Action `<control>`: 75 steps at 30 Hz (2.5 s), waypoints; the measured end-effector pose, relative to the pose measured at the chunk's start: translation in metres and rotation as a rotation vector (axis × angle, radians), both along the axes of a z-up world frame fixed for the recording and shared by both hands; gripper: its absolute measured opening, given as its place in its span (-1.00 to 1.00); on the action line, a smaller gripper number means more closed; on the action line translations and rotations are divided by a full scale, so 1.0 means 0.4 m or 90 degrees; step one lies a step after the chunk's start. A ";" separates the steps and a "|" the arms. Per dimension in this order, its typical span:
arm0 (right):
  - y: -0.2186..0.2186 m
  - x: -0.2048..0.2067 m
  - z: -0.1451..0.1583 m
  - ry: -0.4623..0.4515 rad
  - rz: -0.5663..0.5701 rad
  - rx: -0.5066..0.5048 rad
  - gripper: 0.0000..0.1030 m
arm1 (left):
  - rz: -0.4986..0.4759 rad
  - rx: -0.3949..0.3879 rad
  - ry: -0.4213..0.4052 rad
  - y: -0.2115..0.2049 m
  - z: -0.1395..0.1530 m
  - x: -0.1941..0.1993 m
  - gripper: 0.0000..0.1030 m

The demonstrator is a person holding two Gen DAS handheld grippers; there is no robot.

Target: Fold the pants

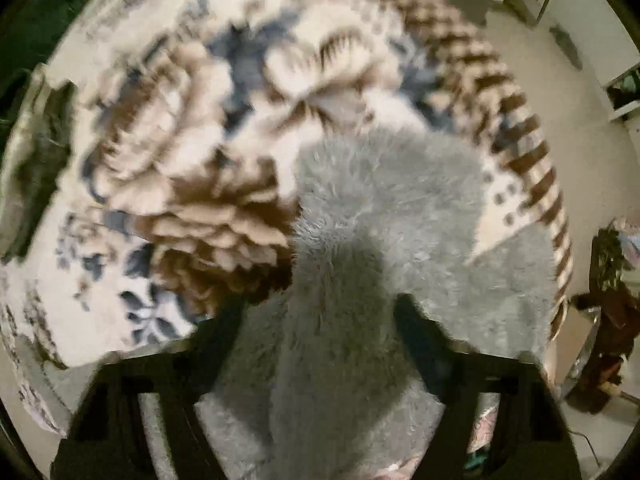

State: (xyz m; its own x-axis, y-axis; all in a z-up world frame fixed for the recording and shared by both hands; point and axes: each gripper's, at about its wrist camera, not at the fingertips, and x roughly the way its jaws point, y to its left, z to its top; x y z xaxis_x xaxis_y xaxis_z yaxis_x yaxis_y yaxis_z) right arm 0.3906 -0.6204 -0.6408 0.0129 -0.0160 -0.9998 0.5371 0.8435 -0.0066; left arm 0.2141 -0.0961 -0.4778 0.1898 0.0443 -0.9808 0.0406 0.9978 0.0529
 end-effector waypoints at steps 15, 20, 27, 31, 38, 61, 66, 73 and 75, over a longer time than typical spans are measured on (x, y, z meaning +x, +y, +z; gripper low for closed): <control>-0.222 -0.566 -0.052 -0.091 -0.446 0.116 -0.77 | -0.011 -0.021 0.058 -0.037 -0.037 -0.086 0.87; -0.209 -0.687 -0.076 -0.219 -0.582 0.185 0.25 | -0.031 -0.011 0.059 -0.051 -0.044 -0.102 0.87; -0.172 -0.647 0.005 -0.299 -0.543 0.146 0.27 | -0.048 0.015 0.040 -0.066 -0.032 -0.095 0.87; -0.109 -0.431 -0.036 -0.102 -0.326 0.030 0.11 | -0.054 0.031 0.043 -0.076 -0.050 -0.088 0.87; -0.178 -0.678 -0.050 -0.061 -0.553 0.012 -0.36 | -0.043 0.024 0.046 -0.065 -0.061 -0.087 0.87; -0.072 -0.567 -0.004 -0.024 -0.363 -0.026 0.00 | 0.060 -0.035 0.044 0.127 -0.048 -0.063 0.87; 0.212 -0.491 0.068 -0.029 -0.229 -0.025 0.35 | 0.123 -0.039 0.044 0.270 -0.001 0.027 0.86; 0.599 -0.248 -0.030 -0.038 -0.090 0.070 0.35 | 0.184 -0.052 0.076 0.407 -0.011 0.235 0.86; 0.658 -0.208 -0.053 -0.040 -0.077 0.081 0.35 | 0.182 -0.052 0.098 0.417 -0.038 0.295 0.86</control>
State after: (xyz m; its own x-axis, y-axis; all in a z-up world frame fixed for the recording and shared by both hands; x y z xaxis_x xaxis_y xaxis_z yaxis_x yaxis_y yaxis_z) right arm 0.3073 -0.3571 -0.6621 0.0804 0.1050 -0.9912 0.6311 0.7643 0.1322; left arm 0.3320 0.0709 -0.4928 0.0302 -0.0060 -0.9995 -0.2404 0.9706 -0.0131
